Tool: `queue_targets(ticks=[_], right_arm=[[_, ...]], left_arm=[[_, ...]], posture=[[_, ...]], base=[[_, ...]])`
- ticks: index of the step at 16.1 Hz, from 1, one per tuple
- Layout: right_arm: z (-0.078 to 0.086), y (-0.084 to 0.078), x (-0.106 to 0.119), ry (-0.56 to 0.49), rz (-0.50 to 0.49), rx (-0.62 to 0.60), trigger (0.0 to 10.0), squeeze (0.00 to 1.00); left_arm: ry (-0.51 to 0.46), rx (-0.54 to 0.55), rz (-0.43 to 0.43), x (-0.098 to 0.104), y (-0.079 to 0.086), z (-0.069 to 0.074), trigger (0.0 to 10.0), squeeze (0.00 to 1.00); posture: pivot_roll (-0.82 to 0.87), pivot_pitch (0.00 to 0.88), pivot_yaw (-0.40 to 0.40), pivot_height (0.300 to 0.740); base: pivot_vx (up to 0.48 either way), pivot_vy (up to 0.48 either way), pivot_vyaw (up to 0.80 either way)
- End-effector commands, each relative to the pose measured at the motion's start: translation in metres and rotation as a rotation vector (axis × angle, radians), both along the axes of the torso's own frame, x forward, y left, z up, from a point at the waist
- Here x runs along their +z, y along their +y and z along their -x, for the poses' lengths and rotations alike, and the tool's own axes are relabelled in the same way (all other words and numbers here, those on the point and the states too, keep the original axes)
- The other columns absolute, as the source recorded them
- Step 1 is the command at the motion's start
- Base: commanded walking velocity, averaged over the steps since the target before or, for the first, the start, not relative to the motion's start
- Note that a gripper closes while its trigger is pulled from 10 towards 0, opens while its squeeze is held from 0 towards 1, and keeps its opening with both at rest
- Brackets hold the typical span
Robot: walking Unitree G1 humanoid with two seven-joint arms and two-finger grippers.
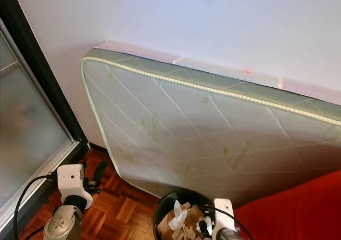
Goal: Clean up the room
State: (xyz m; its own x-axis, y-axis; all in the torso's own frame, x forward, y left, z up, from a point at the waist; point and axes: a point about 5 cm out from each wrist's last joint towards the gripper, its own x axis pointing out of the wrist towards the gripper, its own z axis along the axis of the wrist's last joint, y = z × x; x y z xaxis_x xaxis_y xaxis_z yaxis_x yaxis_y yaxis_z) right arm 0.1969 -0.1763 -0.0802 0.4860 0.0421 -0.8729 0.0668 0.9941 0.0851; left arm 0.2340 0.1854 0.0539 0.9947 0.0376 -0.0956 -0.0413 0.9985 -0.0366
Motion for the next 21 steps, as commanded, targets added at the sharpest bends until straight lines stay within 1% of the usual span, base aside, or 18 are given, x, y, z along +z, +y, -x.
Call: queue_targets(ticks=[1, 2, 3, 5, 7, 8, 9, 11, 12, 13, 14, 15, 16, 17, 18, 19, 20, 21], right_arm=[[0.003, 0.000, -0.001, 0.019, -0.049, -0.018, 10.0, 0.00], [-0.011, -0.004, 0.007, -0.103, 0.128, 0.221, 10.0, 0.00], [-0.027, 0.005, 0.019, -0.280, 0.410, 0.600, 10.0, 0.00], [-0.035, 0.023, 0.026, -0.408, 0.489, 0.726, 10.0, 0.00], [-0.030, 0.029, 0.020, -0.332, 0.405, 0.701, 10.0, 0.00], [-0.014, 0.040, 0.008, -0.180, 0.230, 0.618, 10.0, 0.00], [-0.009, 0.044, 0.005, -0.145, 0.188, 0.594, 10.0, 0.00], [-0.024, 0.046, 0.016, -0.338, 0.406, 0.678, 10.0, 0.00], [-0.029, 0.045, 0.020, -0.386, 0.467, 0.686, 10.0, 0.00], [-0.023, 0.043, 0.014, -0.245, 0.274, 0.573, 10.0, 0.00], [-0.006, 0.050, 0.003, -0.082, 0.107, 0.555, 10.0, 0.00], [-0.005, 0.056, 0.003, -0.091, 0.049, 0.513, 10.0, 0.00], [-0.023, 0.050, 0.014, -0.245, 0.189, 0.482, 10.0, 0.00], [-0.032, 0.046, 0.020, -0.314, 0.335, 0.535, 10.0, 0.00], [-0.031, 0.041, 0.019, -0.282, 0.328, 0.556, 10.0, 0.00], [-0.010, 0.047, 0.005, -0.085, 0.036, 0.475, 10.0, 0.00], [-0.008, 0.049, 0.005, -0.078, 0.006, 0.477, 10.0, 0.00], [-0.027, 0.039, 0.016, -0.255, 0.175, 0.482, 10.0, 0.00]], left_arm=[[0.025, -0.002, 0.014, -0.004, 0.000, 0.001, 10.0, 0.00], [0.024, -0.003, 0.014, -0.003, 0.000, 0.000, 10.0, 0.00], [0.024, -0.002, 0.013, -0.004, 0.000, 0.000, 10.0, 0.00], [0.026, -0.004, 0.012, -0.004, 0.000, 0.000, 10.0, 0.00], [0.026, -0.004, 0.013, -0.004, 0.000, 0.000, 10.0, 0.00], [0.025, -0.005, 0.014, -0.004, -0.001, 0.000, 10.0, 0.00], [0.024, -0.005, 0.015, -0.004, -0.001, 0.000, 10.0, 0.00], [0.024, -0.002, 0.014, -0.004, -0.001, 0.000, 10.0, 0.00], [0.023, -0.001, 0.014, -0.004, -0.001, 0.000, 10.0, 0.00], [0.023, -0.001, 0.014, -0.004, -0.001, 0.000, 10.0, 0.00], [0.024, -0.002, 0.015, -0.004, -0.001, 0.000, 10.0, 0.00], [0.023, -0.003, 0.015, -0.004, -0.001, 0.000, 10.0, 0.00], [0.021, -0.001, 0.016, -0.003, -0.001, -0.001, 10.0, 0.00], [0.020, 0.001, 0.016, -0.003, 0.000, -0.001, 10.0, 0.00], [0.021, 0.000, 0.016, -0.004, -0.001, 0.000, 10.0, 0.00], [0.026, -0.007, 0.015, -0.005, -0.001, 0.000, 10.0, 0.00], [0.026, -0.007, 0.014, -0.005, -0.002, 0.000, 10.0, 0.00], [0.020, 0.000, 0.015, -0.003, 0.000, -0.001, 10.0, 0.00]], posture=[[0.19, 0.056, -0.053, 0.740], [0.19, 0.055, -0.053, 0.740], [0.19, 0.055, -0.053, 0.740], [0.19, 0.054, -0.053, 0.740], [0.19, 0.054, -0.053, 0.740], [0.19, 0.053, -0.056, 0.740], [0.19, 0.054, -0.056, 0.740], [0.19, 0.053, -0.057, 0.740], [0.20, 0.054, -0.058, 0.740], [0.19, 0.050, -0.057, 0.740], [0.19, 0.049, -0.058, 0.740], [0.20, 0.050, -0.061, 0.740], [0.20, 0.053, -0.059, 0.740], [0.19, 0.053, -0.058, 0.740], [0.19, 0.052, -0.054, 0.740], [0.19, 0.052, -0.056, 0.740], [0.19, 0.052, -0.057, 0.740], [0.19, 0.056, -0.057, 0.740]], base=[[0.000, 0.000, 0.00], [0.000, 0.000, 0.00], [0.000, 0.000, 0.00], [0.000, 0.000, 0.00], [0.000, 0.000, 0.00], [0.000, 0.000, 0.00], [0.000, 0.000, 0.00], [0.000, 0.000, 0.00], [0.000, 0.000, 0.00], [0.000, 0.000, 0.00], [0.000, 0.000, 0.00], [0.000, 0.000, 0.00], [0.000, 0.000, 0.00], [0.000, 0.000, 0.00], [0.000, 0.000, 0.00], [0.000, 0.000, 0.00], [0.000, 0.000, 0.00], [0.000, 0.000, 0.00]])
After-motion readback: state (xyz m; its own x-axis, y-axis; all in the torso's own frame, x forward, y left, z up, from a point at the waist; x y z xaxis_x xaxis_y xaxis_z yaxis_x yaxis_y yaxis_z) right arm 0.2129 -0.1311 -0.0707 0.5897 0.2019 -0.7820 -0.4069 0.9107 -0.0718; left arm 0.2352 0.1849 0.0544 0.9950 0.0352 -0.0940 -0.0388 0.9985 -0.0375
